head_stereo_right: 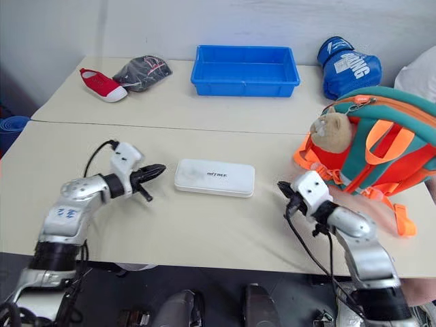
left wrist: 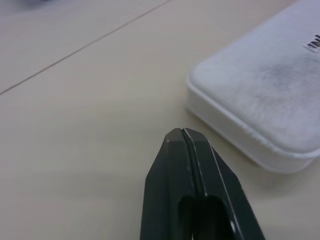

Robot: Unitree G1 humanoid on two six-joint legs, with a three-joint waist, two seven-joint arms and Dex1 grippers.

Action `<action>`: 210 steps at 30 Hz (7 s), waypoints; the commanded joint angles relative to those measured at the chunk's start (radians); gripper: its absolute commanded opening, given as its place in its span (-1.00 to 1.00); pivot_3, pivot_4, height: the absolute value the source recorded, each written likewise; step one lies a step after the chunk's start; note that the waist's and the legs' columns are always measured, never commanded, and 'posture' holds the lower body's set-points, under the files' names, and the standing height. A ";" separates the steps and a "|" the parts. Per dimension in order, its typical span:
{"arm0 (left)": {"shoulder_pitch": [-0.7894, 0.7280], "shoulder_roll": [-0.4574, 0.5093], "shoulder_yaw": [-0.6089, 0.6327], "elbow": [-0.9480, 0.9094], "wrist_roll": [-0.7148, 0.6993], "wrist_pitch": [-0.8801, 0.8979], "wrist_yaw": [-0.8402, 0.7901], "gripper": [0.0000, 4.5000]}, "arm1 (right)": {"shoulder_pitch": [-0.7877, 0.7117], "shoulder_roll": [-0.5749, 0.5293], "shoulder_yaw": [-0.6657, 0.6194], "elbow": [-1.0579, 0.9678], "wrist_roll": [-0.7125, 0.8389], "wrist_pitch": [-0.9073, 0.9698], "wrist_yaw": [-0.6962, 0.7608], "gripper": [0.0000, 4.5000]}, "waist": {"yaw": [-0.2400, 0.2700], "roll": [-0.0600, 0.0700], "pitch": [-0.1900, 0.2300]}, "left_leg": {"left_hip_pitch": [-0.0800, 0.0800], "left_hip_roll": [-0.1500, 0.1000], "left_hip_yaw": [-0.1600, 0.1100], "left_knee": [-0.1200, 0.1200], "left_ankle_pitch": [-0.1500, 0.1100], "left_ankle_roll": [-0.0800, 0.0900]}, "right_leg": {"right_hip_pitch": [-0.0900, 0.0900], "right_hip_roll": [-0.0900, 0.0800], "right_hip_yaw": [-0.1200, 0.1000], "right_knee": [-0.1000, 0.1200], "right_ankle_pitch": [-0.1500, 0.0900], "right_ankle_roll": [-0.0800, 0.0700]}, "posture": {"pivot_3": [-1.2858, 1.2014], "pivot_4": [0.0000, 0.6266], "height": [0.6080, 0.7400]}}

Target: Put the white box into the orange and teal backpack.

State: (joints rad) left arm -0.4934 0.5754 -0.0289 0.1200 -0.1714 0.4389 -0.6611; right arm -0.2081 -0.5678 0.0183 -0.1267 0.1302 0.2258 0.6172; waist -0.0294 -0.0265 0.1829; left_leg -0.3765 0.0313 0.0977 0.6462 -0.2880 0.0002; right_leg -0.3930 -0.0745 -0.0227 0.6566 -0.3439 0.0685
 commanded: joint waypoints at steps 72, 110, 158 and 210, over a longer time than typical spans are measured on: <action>-0.522 0.001 -0.338 0.650 -0.258 0.977 -0.538 1.00 | 0.073 -0.090 0.078 -0.143 -0.006 0.080 0.167 -1.00 | 0.032 -0.001 0.001 | 0.001 -0.004 -0.003 0.005 -0.003 0.004 | 0.004 -0.004 0.000 0.001 -0.001 0.002 | 0.03 -0.52 1.00; -0.177 0.049 0.108 0.015 -0.448 0.305 -0.694 -0.47 | 0.862 0.188 -0.835 -0.367 0.477 -0.211 0.106 0.31 | 0.018 -0.004 0.003 | 0.002 -0.002 -0.003 0.001 -0.005 0.004 | 0.004 -0.004 0.000 -0.002 -0.001 0.002 | 0.03 -0.52 1.00; -0.212 0.178 0.489 0.273 -0.719 0.562 -0.521 -0.47 | 0.290 -0.323 -0.417 -0.552 1.172 0.485 0.179 -1.00 | 0.005 -0.008 0.005 | -0.011 -0.002 -0.007 0.005 -0.007 0.011 | 0.000 -0.006 -0.004 -0.011 0.002 0.008 | 0.03 -0.52 1.00; -0.447 -0.126 -0.071 0.143 -0.364 0.087 -0.706 0.96 | 0.252 -0.148 -0.283 -0.577 0.960 0.432 0.068 -1.00 | 0.016 -0.006 0.005 | -0.013 -0.002 -0.005 0.010 -0.004 0.010 | 0.000 -0.002 -0.001 -0.010 0.006 0.011 | 0.03 -0.52 1.00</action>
State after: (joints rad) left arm -0.9318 0.3936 -0.1793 0.2370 -0.4793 0.4985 -1.2793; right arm 0.0473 -0.7251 -0.2535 -0.6766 1.0978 0.6830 0.6995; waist -0.0136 -0.0329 0.1884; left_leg -0.3892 0.0294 0.0930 0.6563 -0.2913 0.0099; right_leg -0.3935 -0.0763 -0.0241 0.6470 -0.3382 0.0792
